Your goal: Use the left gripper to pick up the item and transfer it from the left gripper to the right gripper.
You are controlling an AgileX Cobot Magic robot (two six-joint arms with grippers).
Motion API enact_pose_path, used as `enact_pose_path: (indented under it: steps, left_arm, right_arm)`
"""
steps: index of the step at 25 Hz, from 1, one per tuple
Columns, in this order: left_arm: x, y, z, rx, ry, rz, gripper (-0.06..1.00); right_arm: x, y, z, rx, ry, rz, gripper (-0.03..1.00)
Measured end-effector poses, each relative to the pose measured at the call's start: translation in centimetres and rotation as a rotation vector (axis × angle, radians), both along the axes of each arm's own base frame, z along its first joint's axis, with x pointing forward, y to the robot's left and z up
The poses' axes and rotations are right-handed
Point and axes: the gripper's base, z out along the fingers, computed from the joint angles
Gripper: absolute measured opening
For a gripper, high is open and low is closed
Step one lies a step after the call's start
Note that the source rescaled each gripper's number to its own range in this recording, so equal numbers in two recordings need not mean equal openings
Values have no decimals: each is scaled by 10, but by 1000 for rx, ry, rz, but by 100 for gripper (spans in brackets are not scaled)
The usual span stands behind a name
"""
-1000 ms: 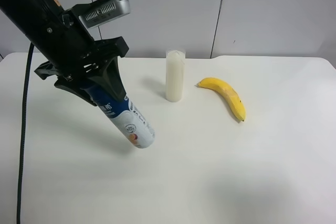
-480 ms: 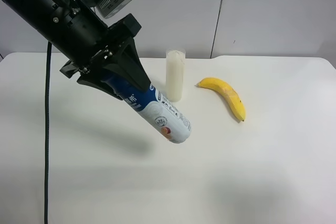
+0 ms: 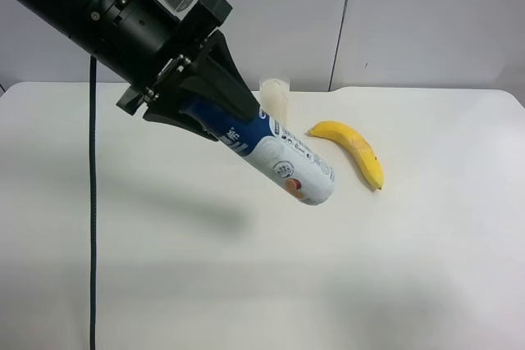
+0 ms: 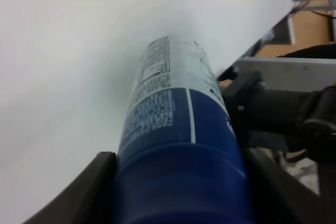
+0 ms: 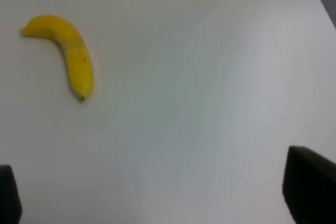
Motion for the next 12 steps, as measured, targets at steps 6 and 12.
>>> enact_pose_path:
  steps: [6, 12]
  left_arm:
    - [0, -3, 3, -47, -7, -13, 1]
    - [0, -3, 3, -47, -18, -22, 1]
  right_arm:
    - [0, 0, 0, 0, 0, 0, 100]
    - [0, 0, 0, 0, 0, 0, 100]
